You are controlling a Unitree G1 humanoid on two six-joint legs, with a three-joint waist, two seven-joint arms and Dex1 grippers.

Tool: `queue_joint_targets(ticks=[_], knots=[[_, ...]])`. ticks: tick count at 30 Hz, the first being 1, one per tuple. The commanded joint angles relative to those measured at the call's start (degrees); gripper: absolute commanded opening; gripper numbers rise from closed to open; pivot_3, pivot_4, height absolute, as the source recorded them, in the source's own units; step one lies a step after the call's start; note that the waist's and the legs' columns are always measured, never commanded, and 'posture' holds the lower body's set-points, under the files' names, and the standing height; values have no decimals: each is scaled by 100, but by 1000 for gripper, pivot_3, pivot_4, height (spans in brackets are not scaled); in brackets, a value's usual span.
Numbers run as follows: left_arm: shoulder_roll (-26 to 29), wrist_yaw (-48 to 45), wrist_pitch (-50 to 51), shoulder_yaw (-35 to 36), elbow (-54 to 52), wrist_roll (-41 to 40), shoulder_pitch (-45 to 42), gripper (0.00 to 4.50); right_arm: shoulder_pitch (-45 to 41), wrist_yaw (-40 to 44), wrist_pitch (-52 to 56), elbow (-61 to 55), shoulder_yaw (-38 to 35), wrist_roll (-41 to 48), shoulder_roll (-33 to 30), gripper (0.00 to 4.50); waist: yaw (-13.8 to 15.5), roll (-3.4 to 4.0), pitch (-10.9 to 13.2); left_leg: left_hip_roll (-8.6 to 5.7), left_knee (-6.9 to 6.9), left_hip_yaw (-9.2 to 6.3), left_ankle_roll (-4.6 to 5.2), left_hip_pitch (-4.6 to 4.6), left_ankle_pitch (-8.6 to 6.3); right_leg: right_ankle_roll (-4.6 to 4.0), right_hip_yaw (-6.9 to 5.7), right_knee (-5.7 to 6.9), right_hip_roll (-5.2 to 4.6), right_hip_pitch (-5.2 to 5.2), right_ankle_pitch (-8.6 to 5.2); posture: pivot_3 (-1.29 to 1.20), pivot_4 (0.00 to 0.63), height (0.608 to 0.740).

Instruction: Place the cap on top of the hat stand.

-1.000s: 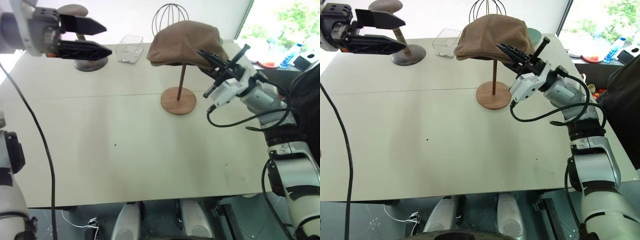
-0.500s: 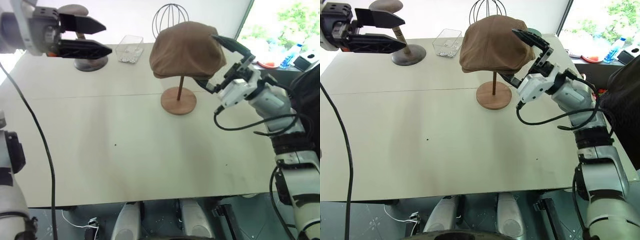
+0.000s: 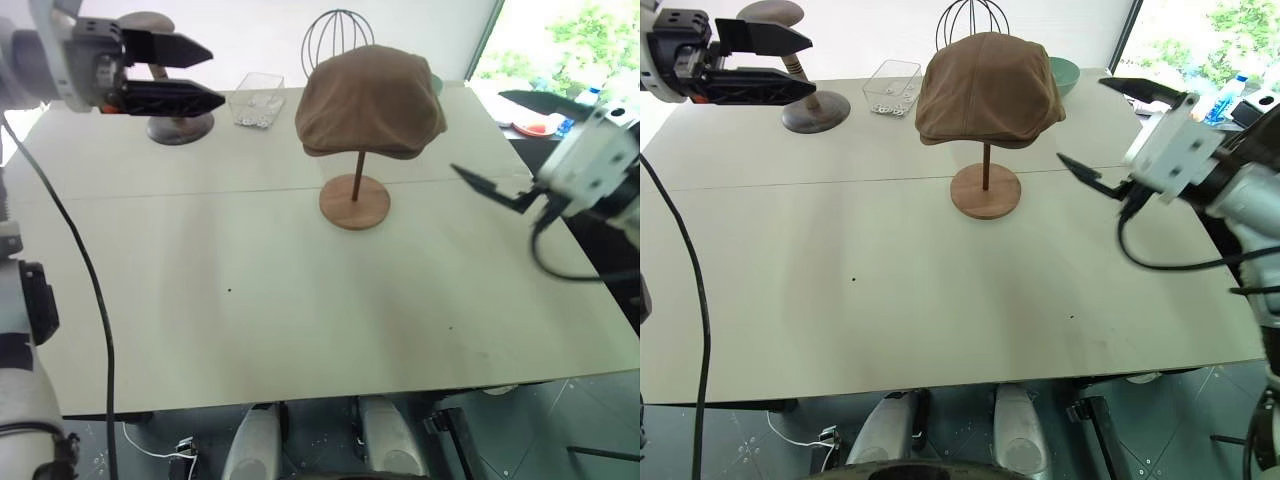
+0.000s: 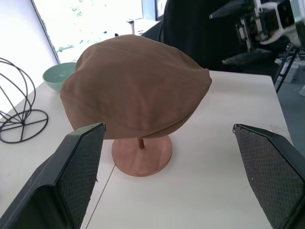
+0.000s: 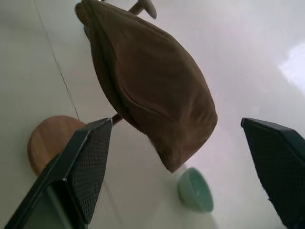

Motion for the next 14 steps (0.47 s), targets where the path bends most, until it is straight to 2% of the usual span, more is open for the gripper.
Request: queue_joint_targets(ticks=[1,3,4,6,9,14], knots=[[48,33,-167,249,-8,-5,-81,4500,-681,1148,1710,512,-467,1493,-553,4420,6,0,0,0,1,-1,0,0,0,0,0,0,0,1,0,0,150,740],[83,39,-215,278,20,5,-43,4500,-1517,1587,2742,1307,-208,1749,-806,4420,5,0,0,0,4,2,0,0,0,0,0,-3,-1,3,0,0,150,740],[116,37,-228,295,34,8,-28,4500,-1915,1936,2753,1711,-93,1670,-826,4420,4,0,0,0,3,3,1,0,0,0,1,-4,-2,3,0,0,150,740],[196,47,-229,364,24,-4,23,4500,-2816,2427,3715,2494,494,1428,-959,4420,-4,2,1,1,1,3,1,0,-1,-1,0,-8,-1,2,-1,0,150,740],[249,130,-166,472,-74,-41,91,4500,-3498,2901,3584,3210,961,787,-818,4420,-8,1,1,7,-8,9,2,0,-2,-2,2,-16,4,-4,-1,0,150,740],[427,197,72,637,-497,-207,328,4500,-3843,3813,3485,3693,1229,387,-643,4420,-10,4,3,7,-9,13,2,-11,-2,1,5,-18,4,-14,0,0,150,740]])
